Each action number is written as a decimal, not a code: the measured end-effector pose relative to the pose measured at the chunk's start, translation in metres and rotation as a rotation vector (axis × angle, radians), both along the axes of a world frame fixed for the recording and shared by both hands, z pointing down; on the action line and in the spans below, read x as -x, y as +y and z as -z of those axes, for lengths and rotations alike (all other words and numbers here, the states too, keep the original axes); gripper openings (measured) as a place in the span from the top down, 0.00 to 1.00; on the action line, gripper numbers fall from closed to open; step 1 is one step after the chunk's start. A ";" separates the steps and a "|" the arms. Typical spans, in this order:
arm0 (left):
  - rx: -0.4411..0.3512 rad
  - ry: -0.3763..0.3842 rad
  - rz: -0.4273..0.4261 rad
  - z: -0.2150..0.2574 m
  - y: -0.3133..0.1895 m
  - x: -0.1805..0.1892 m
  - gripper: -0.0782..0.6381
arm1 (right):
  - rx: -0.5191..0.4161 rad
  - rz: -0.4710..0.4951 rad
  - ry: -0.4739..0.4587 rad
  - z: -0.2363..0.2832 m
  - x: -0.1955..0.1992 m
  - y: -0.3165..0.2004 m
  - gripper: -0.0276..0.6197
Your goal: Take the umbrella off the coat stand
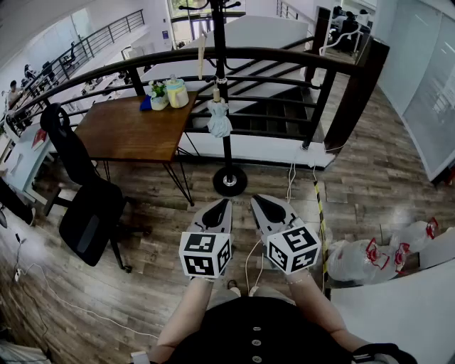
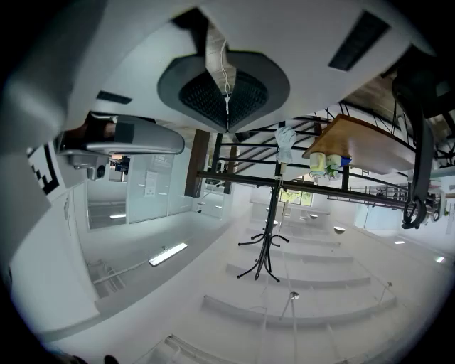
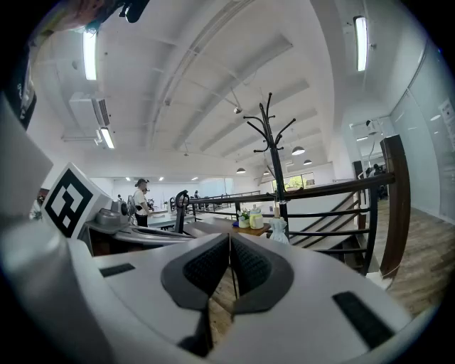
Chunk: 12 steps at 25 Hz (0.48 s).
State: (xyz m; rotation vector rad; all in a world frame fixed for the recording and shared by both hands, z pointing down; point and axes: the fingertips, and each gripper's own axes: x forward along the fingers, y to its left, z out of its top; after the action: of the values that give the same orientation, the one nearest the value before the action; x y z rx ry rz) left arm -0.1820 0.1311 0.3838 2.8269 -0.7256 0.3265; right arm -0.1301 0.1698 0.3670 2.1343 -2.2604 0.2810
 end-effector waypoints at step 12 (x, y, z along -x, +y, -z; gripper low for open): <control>-0.020 0.024 0.006 0.002 0.000 -0.021 0.87 | -0.029 -0.001 -0.040 -0.002 -0.026 0.004 0.91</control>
State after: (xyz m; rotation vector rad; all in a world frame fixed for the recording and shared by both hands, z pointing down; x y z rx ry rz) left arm -0.1609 0.1313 0.3813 2.8421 -0.7364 0.2848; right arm -0.1043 0.1741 0.3690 2.1629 -2.2987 0.2959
